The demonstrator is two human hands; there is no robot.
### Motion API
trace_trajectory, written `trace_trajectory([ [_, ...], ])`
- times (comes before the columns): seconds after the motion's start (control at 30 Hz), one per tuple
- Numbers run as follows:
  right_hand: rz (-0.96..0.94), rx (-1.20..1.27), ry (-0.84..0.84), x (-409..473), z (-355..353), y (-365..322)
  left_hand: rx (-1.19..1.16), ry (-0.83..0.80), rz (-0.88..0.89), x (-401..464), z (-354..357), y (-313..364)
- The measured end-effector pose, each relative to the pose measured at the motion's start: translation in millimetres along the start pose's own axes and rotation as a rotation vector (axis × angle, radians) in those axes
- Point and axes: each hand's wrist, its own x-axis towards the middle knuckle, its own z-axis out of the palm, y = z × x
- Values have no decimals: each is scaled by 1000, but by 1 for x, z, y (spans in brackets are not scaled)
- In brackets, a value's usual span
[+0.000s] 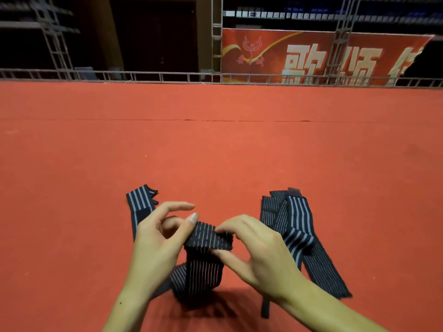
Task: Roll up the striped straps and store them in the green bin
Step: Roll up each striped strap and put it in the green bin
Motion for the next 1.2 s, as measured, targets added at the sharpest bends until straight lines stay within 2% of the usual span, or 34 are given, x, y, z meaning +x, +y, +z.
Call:
trace_trajectory([
  [0.23, 281, 370, 70, 3, -20, -23, 10, 25, 7, -11, -2, 21],
  [0.37, 386, 490, 117, 8, -29, -30, 32, -2, -39, -16, -3, 26],
  [0.47, 418, 521, 137, 11, -35, -32, -6, -53, -70, -20, 2, 32],
  [0.6, 470, 554, 133, 12, -39, -33, 21, -39, -21, -24, 7, 36],
  [0.77, 473, 498, 294, 22, -61, -26, 144, -106, 2, -28, 0, 29],
  [0.9, 438, 512, 216, 26, -67, -23, 203, -162, -23, -28, -3, 29],
  [0.97, 422, 545, 159, 25, -64, -24, 211, -131, 17, -25, 2, 37],
  [1.1, 406, 552, 45, 21, -53, -23, 41, -54, 105, -14, 18, 45],
  [1.2, 438, 549, -14, 14, -44, -13, 39, -15, 118, -11, 25, 37],
])
